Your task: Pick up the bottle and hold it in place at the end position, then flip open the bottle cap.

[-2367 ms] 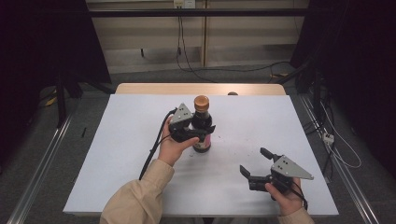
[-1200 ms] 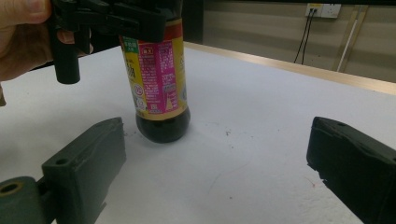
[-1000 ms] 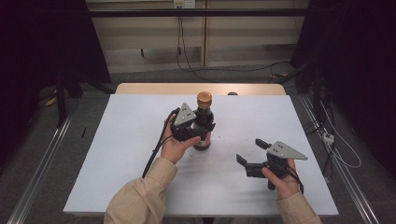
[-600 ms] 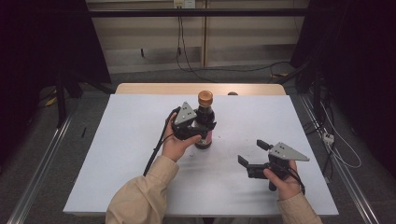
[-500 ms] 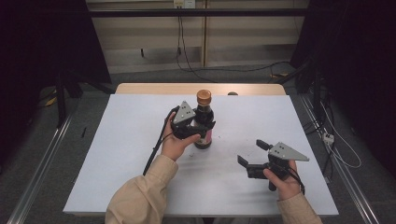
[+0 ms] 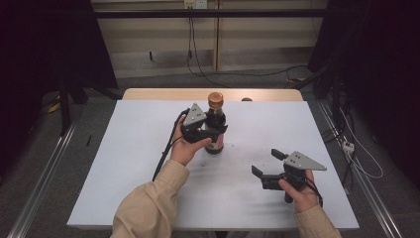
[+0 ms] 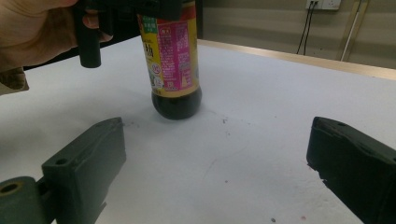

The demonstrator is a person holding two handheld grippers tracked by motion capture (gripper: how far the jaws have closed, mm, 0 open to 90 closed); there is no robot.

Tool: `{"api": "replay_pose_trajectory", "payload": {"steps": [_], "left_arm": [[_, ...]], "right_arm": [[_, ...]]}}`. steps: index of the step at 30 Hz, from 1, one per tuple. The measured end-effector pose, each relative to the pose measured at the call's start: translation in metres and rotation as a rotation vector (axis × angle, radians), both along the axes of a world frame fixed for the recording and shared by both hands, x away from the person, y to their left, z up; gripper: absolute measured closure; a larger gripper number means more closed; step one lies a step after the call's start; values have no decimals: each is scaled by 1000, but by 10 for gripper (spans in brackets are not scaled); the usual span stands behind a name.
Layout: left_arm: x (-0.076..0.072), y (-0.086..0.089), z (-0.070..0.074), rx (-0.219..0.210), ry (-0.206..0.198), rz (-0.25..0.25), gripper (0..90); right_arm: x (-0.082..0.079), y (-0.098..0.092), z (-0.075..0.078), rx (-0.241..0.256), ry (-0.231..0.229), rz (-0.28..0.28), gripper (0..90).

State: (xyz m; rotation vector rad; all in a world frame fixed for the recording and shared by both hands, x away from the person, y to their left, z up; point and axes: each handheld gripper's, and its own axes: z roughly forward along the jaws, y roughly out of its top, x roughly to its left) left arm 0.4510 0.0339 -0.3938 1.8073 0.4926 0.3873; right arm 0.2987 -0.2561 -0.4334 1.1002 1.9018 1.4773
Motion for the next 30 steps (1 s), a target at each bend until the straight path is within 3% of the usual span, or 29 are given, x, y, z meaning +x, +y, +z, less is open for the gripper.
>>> {"api": "replay_pose_trajectory", "payload": {"steps": [8,9,16,30], "left_arm": [[0,5,0,10,23,-12,267],[-1,4,-1,-13,34,-4,267],[0,4,-4,-28,33,-8,268],[0,5,-4,-22,35,-12,270]], "right_arm": [[3,5,6,-1,-13,2,39],[3,6,6,0,-12,-1,41],[9,15,12,13,-12,9,40],[40,18,33,38,32,-28,70]]}}
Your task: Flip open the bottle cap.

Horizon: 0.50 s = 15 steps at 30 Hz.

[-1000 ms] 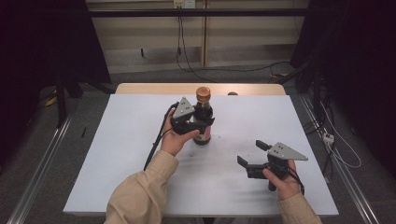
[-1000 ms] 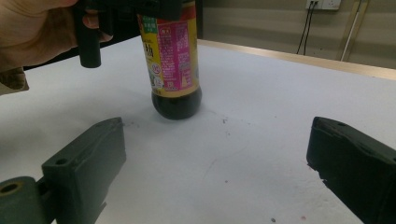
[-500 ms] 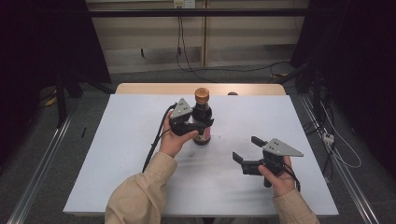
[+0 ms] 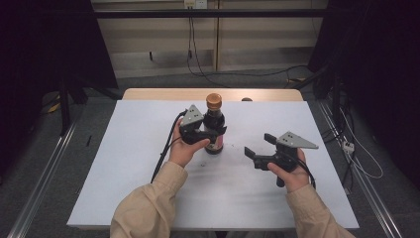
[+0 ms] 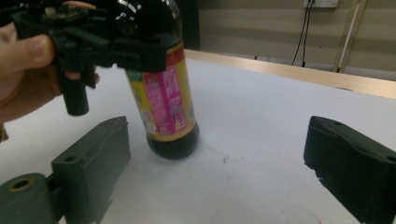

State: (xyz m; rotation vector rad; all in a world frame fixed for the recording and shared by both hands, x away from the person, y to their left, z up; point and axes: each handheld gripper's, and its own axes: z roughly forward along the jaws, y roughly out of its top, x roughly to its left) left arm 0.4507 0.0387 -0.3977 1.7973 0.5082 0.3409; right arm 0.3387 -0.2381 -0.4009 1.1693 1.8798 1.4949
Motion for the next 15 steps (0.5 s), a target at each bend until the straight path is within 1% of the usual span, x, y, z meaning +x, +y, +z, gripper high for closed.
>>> {"api": "replay_pose_trajectory", "payload": {"steps": [1,2,6,7,10,12,15], "left_arm": [[0,0,0,0,0,1,270],[0,0,0,-2,0,3,270],[-1,-1,-1,-5,1,8,270],[-1,-1,0,-5,3,7,271],[-1,-1,0,-6,5,9,271],[-1,-1,0,-5,5,10,271],[-1,-1,-1,-6,5,10,271]], "right_arm": [[0,0,0,0,0,0,70],[5,2,4,5,1,-6,70],[8,5,9,5,-2,-9,72],[11,8,13,8,-5,-8,77],[13,11,15,2,-10,-9,81],[17,14,19,1,-8,-9,100],[22,17,23,-6,-10,-7,163]]}}
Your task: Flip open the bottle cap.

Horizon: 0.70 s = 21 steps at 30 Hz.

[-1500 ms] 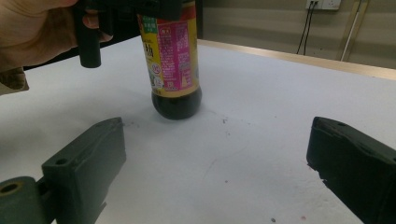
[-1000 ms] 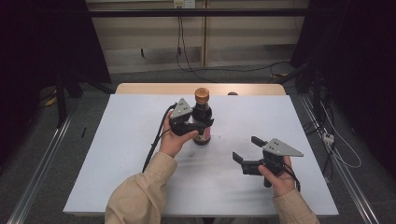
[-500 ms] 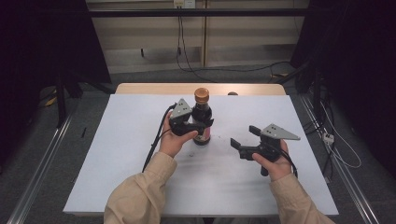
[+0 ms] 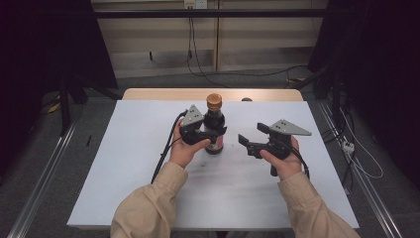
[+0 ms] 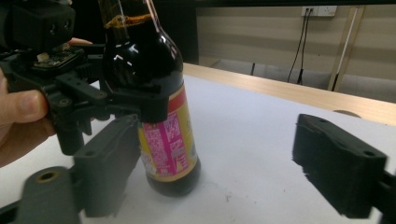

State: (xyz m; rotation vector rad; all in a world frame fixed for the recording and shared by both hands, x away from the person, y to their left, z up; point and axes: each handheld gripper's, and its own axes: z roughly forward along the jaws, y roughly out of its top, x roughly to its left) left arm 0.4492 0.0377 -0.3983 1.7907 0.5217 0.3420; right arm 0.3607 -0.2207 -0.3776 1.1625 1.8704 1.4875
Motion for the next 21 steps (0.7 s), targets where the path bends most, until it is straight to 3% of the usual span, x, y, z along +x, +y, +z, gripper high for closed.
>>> {"api": "replay_pose_trajectory", "payload": {"steps": [11,21], "left_arm": [[0,0,0,-2,6,4,272],[-1,0,-1,-7,7,5,273]], "right_arm": [[13,14,24,-27,-12,-13,512],[23,24,37,-37,5,48,849]]}}
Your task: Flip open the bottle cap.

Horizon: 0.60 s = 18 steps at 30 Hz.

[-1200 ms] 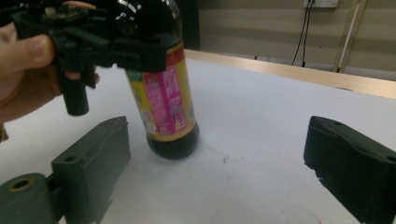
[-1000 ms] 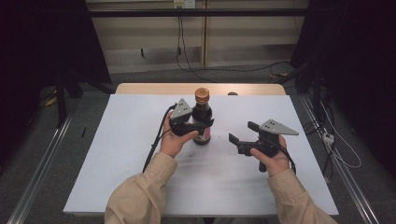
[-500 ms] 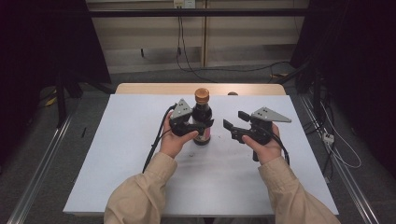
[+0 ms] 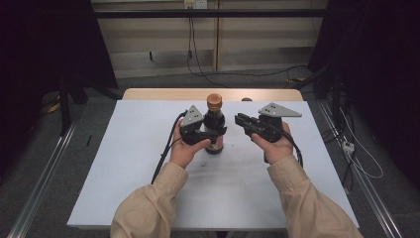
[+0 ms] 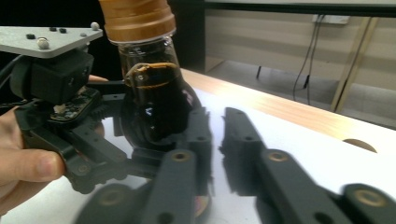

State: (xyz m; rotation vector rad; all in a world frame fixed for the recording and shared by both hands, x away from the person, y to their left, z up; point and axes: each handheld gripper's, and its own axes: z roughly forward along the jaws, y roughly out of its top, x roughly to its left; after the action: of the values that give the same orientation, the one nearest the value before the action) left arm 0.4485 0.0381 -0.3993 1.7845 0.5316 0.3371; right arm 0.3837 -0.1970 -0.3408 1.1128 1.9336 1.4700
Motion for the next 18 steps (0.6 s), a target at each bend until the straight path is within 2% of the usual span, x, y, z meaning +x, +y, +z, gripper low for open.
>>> {"api": "replay_pose_trajectory", "payload": {"steps": [3,5,10,18], "left_arm": [[0,0,0,-3,-1,1,274],[0,-1,-1,-7,-2,2,274],[0,0,-1,-4,2,2,275],[0,-1,-1,-5,4,1,276]], "right_arm": [[2,2,4,-18,5,2,900],[4,2,6,-7,4,10,900],[8,4,13,-20,-14,16,900],[11,16,22,-25,-6,43,900]]}}
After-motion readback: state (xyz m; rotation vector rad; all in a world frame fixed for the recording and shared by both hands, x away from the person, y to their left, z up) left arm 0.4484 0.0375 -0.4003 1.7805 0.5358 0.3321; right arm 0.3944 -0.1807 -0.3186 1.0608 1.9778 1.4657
